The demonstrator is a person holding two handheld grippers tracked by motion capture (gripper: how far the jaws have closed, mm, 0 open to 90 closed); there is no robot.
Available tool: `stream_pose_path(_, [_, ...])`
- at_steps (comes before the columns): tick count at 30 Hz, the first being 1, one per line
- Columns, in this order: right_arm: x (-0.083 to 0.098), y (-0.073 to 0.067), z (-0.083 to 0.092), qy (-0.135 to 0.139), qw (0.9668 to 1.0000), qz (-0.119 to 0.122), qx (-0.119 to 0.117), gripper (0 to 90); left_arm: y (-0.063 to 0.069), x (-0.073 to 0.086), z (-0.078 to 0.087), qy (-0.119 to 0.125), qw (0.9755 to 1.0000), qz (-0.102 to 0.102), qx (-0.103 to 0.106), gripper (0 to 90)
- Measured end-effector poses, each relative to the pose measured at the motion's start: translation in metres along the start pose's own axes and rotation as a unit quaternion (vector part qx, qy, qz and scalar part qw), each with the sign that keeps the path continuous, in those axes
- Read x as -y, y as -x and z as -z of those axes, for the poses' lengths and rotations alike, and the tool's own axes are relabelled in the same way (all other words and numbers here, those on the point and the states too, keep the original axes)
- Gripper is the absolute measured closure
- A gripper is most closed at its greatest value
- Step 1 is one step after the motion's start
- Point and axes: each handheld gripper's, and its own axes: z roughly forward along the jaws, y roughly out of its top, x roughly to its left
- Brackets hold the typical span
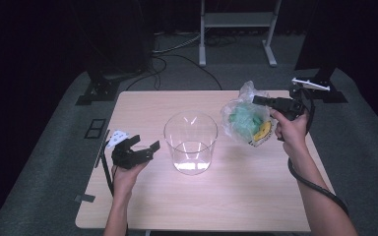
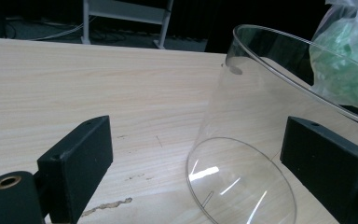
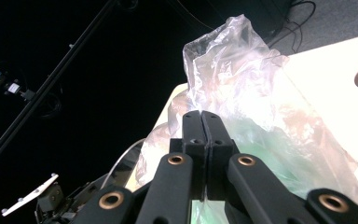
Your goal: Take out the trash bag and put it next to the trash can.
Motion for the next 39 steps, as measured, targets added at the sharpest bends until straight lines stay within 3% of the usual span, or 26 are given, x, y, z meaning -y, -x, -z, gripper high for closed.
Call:
stream_pose_path(21, [0.02, 0.033, -0.019, -0.018, 0.9993, -0.025, 0.022, 90.0, -0.002, 0.0, 0.001, 0.001, 1.0, 0.003, -0.001, 8.2])
stream_pose_path(39, [0.043, 0.051, -0.042, -0.034, 0.9984, -0.023, 0.04, 90.0, -0.002, 0.001, 0.0, 0.001, 1.0, 0.003, 0.001, 8.2])
